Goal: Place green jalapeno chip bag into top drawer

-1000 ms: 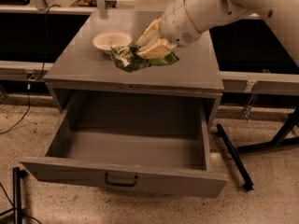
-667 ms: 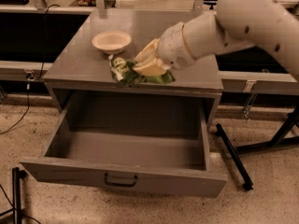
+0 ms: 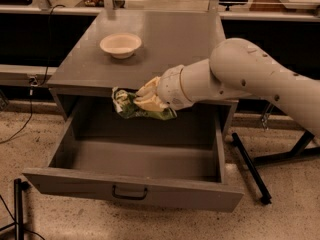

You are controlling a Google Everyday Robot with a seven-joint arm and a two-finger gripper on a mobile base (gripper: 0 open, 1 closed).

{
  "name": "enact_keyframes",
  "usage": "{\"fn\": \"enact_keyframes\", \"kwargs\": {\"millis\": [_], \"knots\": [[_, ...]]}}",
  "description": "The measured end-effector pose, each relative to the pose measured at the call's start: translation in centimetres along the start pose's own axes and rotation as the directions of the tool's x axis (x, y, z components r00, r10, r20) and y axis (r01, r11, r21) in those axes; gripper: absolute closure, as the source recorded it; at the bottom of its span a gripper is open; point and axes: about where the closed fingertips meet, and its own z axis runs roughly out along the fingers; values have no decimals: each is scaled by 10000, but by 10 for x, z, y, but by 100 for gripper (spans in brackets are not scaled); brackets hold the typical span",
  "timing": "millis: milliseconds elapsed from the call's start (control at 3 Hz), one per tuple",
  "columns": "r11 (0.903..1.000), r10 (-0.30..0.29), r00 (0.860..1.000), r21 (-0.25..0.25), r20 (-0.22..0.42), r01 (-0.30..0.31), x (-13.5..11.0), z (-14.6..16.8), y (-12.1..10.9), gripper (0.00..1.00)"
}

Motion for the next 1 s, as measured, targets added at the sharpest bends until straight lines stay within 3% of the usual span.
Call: {"fn": "enact_keyframes", "kwargs": {"millis": [333,667,1000], "knots": [[10000,0,10000,0,0,0,0,0,0,100],[9983,398,9987,441,-315,-384,24,18,18,100],[9890,1061,9919,1112,-698,-979,57,37,55,100]]}}
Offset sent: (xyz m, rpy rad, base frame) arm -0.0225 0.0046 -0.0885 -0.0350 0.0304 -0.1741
